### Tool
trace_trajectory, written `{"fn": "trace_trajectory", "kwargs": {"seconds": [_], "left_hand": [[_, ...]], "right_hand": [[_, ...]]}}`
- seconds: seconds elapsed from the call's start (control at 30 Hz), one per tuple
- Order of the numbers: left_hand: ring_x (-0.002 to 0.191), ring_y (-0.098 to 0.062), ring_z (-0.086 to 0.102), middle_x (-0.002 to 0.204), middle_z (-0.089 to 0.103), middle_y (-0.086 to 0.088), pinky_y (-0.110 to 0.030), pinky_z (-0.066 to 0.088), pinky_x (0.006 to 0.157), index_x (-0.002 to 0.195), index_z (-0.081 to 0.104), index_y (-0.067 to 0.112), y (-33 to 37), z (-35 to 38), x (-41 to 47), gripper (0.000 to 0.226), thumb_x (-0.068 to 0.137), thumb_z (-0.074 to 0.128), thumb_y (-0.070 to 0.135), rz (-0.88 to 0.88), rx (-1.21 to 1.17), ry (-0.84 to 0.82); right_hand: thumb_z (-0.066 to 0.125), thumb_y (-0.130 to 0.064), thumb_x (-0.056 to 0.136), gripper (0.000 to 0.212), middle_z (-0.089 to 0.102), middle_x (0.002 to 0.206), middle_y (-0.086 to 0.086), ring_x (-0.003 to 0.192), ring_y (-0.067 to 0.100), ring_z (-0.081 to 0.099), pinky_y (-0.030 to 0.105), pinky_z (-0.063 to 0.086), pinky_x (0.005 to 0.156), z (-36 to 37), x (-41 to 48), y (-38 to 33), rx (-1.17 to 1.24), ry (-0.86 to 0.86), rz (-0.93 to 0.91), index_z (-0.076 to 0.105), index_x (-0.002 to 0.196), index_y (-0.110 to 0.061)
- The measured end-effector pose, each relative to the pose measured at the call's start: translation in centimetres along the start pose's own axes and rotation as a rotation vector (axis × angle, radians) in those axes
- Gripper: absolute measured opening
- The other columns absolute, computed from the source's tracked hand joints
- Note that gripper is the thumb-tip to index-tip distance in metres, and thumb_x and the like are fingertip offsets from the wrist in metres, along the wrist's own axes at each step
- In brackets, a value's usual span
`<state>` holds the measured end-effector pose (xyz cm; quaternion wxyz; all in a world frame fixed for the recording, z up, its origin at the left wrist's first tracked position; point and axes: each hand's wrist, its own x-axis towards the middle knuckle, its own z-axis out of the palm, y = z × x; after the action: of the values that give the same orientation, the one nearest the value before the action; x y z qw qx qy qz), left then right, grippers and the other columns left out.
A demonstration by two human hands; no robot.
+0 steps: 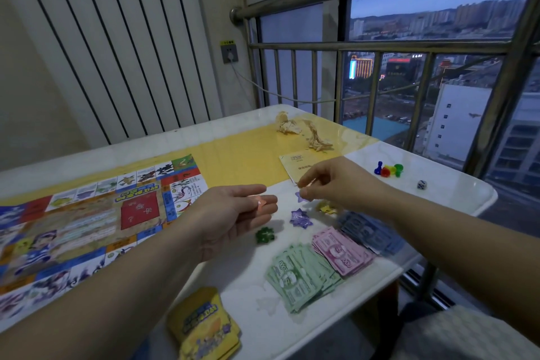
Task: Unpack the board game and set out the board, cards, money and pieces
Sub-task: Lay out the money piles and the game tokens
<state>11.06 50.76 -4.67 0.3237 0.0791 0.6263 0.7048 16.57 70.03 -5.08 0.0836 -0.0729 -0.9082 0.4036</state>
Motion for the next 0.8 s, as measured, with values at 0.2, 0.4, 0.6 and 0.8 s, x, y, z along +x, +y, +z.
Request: {"fn": "trace_trajectory", "kwargs": {"seconds": [0.2, 0.4, 0.6, 0.8], "left_hand": [[0.080, -0.013, 0.070, 0.100, 0.072, -0.009, -0.019, 0.057, 0.062, 0.118, 0.057, 0.005, -0.3, 0.4, -0.1, 0.025, 0.095, 0.046, -0.001, 0.008, 0.068, 0.016], [0.064, -0.016, 0.068, 0.086, 0.067, -0.017, -0.022, 0.058, 0.057, 0.135, 0.044, 0.002, 0.3, 3.0, 0.0, 0.037, 0.098, 0.041, 0.001, 0.000, 0.034, -0.057], [0.089, -0.023, 0.069, 0.101, 0.069, -0.015, -0.031, 0.059, 0.073, 0.130, 0.048, 0.004, 1.0, 4.8, 0.3, 0.032, 0.100, 0.038, 0.007, 0.031, -0.022, -0.087], [0.094, -0.015, 0.066, 0.106, 0.070, 0.000, -0.028, 0.053, 0.080, 0.117, 0.060, 0.017, 0.3, 4.4, 1.1, 0.024, 0.094, 0.055, 0.012, 0.145, 0.351, -0.010]], "right_hand": [[0.061, -0.034, 0.090, 0.026, 0.065, 0.101, -0.009, 0.081, -0.002, 0.059, 0.008, 0.044, 0.062, 0.6, -0.4, -0.2, -0.103, 0.067, -0.059, 0.069, 0.111, -0.022], [0.064, -0.027, 0.088, 0.022, 0.058, 0.071, -0.021, 0.057, -0.021, 0.048, 0.000, 0.036, 0.054, 1.0, -1.3, -1.8, -0.038, -0.011, -0.216, 0.071, 0.107, -0.018], [0.064, -0.020, 0.088, 0.007, 0.067, 0.075, -0.017, 0.064, -0.008, 0.057, 0.011, 0.049, 0.064, -1.7, -1.4, -1.2, 0.029, 0.156, -0.174, 0.071, 0.089, -0.022], [0.068, -0.020, 0.086, 0.004, 0.071, 0.079, -0.006, 0.073, 0.005, 0.065, 0.029, 0.052, 0.082, -5.7, -0.5, 3.7, -0.088, 0.262, 0.051, 0.072, 0.085, -0.018]]}}
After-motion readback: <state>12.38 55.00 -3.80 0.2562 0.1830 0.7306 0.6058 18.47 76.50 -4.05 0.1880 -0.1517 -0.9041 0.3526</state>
